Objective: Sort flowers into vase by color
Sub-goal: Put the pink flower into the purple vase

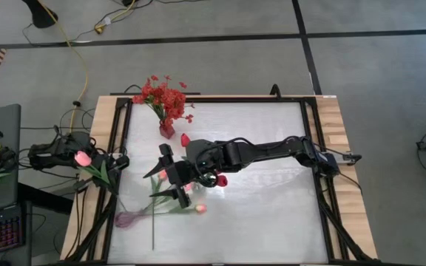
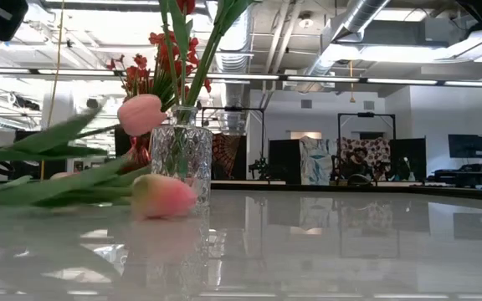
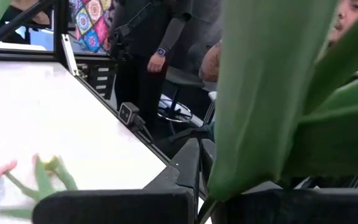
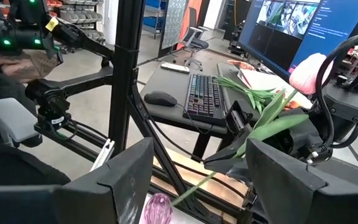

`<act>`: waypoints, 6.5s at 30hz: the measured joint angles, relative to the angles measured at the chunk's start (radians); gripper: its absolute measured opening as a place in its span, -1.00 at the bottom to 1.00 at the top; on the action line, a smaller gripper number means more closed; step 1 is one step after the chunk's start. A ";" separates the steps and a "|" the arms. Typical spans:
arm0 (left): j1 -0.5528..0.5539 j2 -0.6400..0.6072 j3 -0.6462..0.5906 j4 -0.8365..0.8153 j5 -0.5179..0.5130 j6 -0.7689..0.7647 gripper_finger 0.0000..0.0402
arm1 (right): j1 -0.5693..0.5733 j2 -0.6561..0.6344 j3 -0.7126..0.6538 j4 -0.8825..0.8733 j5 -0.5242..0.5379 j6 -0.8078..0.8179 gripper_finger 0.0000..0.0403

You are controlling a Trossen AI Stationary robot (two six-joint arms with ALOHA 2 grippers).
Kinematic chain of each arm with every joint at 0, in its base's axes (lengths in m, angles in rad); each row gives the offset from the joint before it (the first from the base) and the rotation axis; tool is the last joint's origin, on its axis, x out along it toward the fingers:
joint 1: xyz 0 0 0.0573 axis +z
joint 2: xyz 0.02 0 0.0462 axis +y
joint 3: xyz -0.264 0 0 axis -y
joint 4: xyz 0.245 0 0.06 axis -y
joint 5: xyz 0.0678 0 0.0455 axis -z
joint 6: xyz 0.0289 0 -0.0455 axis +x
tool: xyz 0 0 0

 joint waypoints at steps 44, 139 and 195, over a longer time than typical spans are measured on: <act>0.063 0.985 0.941 0.106 -0.771 0.287 -1.00 | -0.181 -0.262 0.000 -0.369 0.171 0.139 0.40; 0.165 0.760 0.917 -0.525 -0.870 0.051 0.20 | -0.252 -0.314 -0.004 -0.600 0.280 0.071 -0.86; -0.636 1.218 0.200 -0.168 -0.644 -0.847 0.05 | -0.274 -0.973 -1.136 0.091 0.325 0.238 -0.86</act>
